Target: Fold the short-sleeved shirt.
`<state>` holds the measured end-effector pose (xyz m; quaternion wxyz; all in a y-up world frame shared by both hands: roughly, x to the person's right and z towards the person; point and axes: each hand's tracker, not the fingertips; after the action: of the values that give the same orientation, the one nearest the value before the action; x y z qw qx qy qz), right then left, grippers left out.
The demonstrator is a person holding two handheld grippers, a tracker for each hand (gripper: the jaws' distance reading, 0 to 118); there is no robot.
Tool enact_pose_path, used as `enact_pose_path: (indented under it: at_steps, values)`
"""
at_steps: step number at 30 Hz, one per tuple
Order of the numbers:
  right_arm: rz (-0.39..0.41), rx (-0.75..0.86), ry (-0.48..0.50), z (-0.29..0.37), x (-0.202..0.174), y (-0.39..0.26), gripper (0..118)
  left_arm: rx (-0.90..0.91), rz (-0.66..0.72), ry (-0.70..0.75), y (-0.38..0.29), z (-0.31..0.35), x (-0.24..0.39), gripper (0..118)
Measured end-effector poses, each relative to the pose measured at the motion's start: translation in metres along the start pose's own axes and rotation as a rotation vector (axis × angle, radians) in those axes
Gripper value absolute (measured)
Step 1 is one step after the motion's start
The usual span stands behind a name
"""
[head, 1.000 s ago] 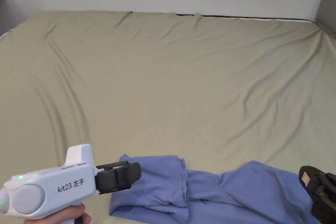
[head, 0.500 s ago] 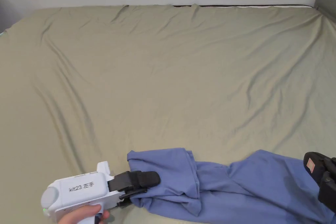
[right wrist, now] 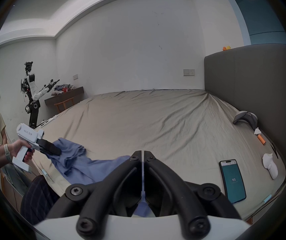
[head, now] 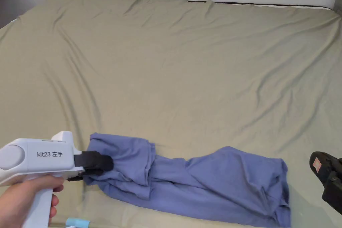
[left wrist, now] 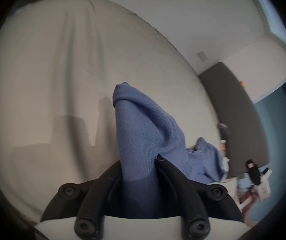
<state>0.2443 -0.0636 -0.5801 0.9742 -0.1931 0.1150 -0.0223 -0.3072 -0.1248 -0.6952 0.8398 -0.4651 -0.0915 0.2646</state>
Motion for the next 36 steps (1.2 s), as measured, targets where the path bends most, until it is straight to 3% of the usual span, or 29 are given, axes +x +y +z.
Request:
enact_pose_path:
  at_steps: [4, 8, 12, 16, 20, 23, 24, 26, 27, 28, 31, 33, 35, 36]
  values:
    - [0.008, -0.004, 0.009, -0.003, -0.003, -0.002, 2, 0.032, -0.224, 0.262, -0.009, 0.016, 0.052, 13]
    - [0.021, -0.012, 0.020, -0.005, -0.008, -0.002, 2, 0.106, -0.584, 0.335, -0.045, 0.010, 0.166, 13]
    - [0.037, -0.013, 0.017, -0.003, -0.010, -0.003, 2, 0.106, -0.860, 0.358, -0.098, -0.036, 0.263, 13]
    - [0.033, -0.020, -0.005, -0.003, -0.003, -0.004, 2, 0.045, -1.107, 0.469, -0.164, -0.107, 0.314, 13]
    - [0.014, -0.026, -0.020, -0.002, 0.003, -0.004, 2, 0.001, -1.320, 0.603, -0.209, -0.156, 0.320, 13]
    - [0.009, -0.022, -0.026, -0.001, 0.004, -0.004, 2, 0.033, -1.314, 0.601, -0.211, -0.157, 0.307, 18]
    - [0.008, -0.020, -0.026, 0.000, 0.004, -0.004, 2, 0.056, -1.290, 0.536, -0.207, -0.153, 0.307, 31]
    - [0.005, -0.020, -0.023, -0.001, 0.003, -0.004, 2, 0.062, -1.111, 0.340, -0.184, -0.127, 0.303, 76]
    - [0.006, -0.022, -0.021, -0.001, 0.003, -0.004, 2, 0.056, -0.989, 0.170, -0.168, -0.108, 0.298, 87]
    - [0.007, -0.025, -0.020, -0.002, 0.002, -0.004, 2, 0.060, -0.876, 0.033, -0.154, -0.089, 0.290, 90]
    - [0.011, -0.033, -0.018, -0.003, 0.001, -0.005, 2, 0.217, -0.578, -0.249, -0.115, -0.029, 0.264, 90]
    - [0.013, -0.033, -0.019, -0.003, 0.001, -0.005, 2, 0.286, -0.364, -0.247, -0.092, -0.018, 0.237, 88]
    - [0.015, -0.034, -0.020, -0.003, 0.001, -0.005, 2, 0.356, -0.180, -0.245, -0.081, -0.023, 0.211, 60]
    - [0.015, -0.034, -0.020, -0.004, 0.001, -0.005, 2, 0.339, -0.136, -0.221, -0.077, -0.032, 0.202, 36]
